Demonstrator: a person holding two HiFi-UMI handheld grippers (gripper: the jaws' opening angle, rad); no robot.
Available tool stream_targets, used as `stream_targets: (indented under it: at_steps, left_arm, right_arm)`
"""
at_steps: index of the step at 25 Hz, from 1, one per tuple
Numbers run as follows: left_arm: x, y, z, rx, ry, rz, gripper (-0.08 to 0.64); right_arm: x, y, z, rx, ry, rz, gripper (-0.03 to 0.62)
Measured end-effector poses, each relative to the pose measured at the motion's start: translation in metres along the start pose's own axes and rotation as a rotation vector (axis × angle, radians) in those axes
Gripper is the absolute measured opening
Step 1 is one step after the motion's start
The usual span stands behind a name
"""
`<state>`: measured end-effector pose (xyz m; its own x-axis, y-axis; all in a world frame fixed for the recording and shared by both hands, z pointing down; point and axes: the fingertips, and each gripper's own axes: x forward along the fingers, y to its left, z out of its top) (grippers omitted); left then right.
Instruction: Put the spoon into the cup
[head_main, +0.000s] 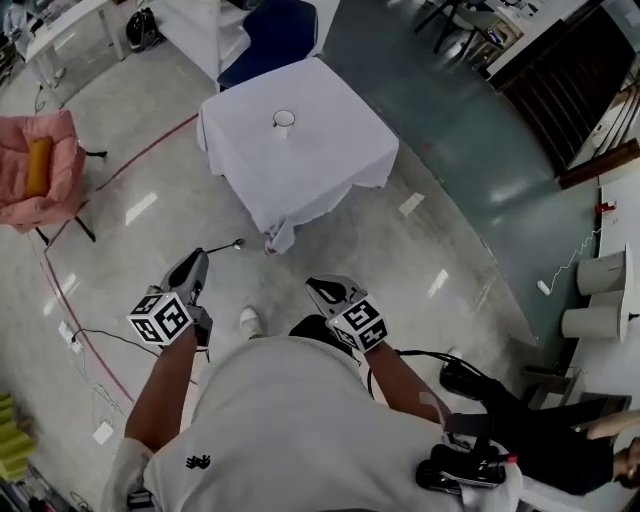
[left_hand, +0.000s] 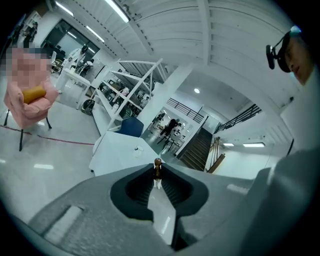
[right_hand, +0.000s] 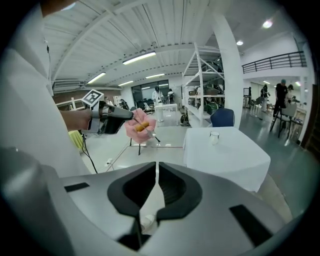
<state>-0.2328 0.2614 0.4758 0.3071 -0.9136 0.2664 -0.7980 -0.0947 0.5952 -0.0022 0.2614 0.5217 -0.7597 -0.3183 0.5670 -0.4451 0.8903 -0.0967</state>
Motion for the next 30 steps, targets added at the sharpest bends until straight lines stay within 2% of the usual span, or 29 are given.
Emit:
stream_targets:
  at_steps: [2,5,11,21,26,30]
  left_arm:
    - [0.013,0.015,0.010,-0.020,0.019,-0.003,0.052]
    - [0.034,0.022,0.018,-0.059,0.032,-0.010,0.051]
    - [0.109,0.032,0.051,-0.056,0.038,-0.013,0.051]
    - [0.286,0.041,0.117,-0.030,0.068,0.099,0.051]
    - [0.371,0.047,0.133,-0.001,0.098,0.149,0.051]
    - [0.429,0.060,0.138,0.015,0.129,0.177,0.051]
  right_arm:
    - [0.013,-0.004,0.013,0.014,0.002,-0.012,0.056]
    - [0.020,-0.015,0.022,0.007,0.023,-0.010,0.060]
    - [0.049,-0.080,0.046,0.016,0.030,-0.017,0.057]
    - [0.097,-0.254,0.098,0.044,0.006,0.052,0.048]
    - [0.103,-0.335,0.100,0.078,-0.002,0.050,0.046]
    - [0.109,-0.380,0.094,0.121,0.015,0.021,0.044]
